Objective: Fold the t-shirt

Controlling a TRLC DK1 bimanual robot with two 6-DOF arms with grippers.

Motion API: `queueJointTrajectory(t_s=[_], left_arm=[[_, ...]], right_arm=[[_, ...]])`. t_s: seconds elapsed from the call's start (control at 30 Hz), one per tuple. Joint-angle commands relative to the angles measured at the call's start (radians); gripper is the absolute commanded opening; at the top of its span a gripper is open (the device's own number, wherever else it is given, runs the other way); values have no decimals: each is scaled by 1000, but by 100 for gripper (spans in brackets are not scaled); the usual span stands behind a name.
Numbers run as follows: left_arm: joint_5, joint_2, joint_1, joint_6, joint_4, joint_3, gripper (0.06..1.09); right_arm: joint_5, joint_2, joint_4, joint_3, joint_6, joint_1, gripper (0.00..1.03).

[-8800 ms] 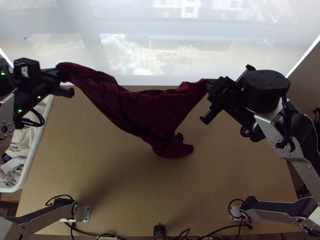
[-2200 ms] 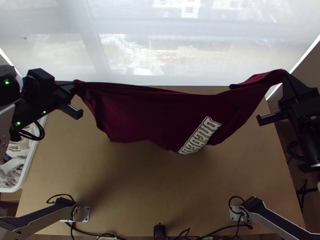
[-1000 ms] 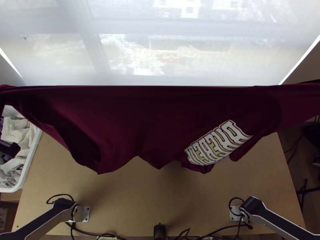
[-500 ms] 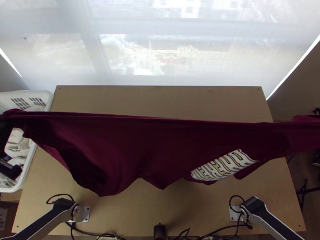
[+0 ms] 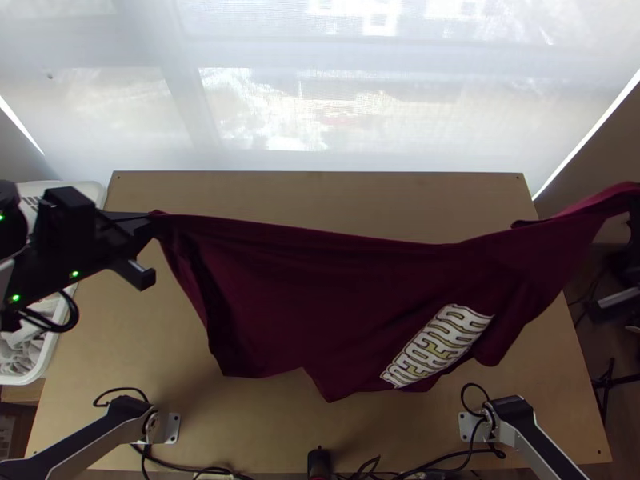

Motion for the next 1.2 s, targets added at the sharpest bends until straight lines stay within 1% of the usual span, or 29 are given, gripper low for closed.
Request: queueJointTrajectory(t_s=[0.0, 0.03, 0.17, 0.33, 0.43, 0.63, 0.8, 1.07, 1.17], left_arm=[[10, 91, 26, -19, 246, -202, 9], [10, 107, 26, -20, 281, -221, 9], [10, 194, 31, -25, 408, -276, 9], [10, 318, 43, -31, 543, -316, 9], [10, 390, 58, -31, 623, -337, 9], [4, 550, 94, -26, 750, -371, 9], [-5, 662, 113, -16, 839, -374, 9], [-39, 817, 166, -8, 911, -314, 9], [-63, 857, 192, -8, 924, -274, 9]], right_arm=[[9, 107, 198, -172, 58, -24, 2], [18, 122, 224, -198, 61, -13, 2], [101, 196, 339, -310, 63, 74, 2], [125, 295, 489, -441, 69, 117, 2], [141, 384, 573, -471, 73, 134, 2], [145, 591, 736, -467, 70, 134, 2], [153, 748, 825, -438, 64, 125, 2], [162, 938, 897, -358, 53, 89, 2], [167, 998, 902, -310, 53, 83, 2]])
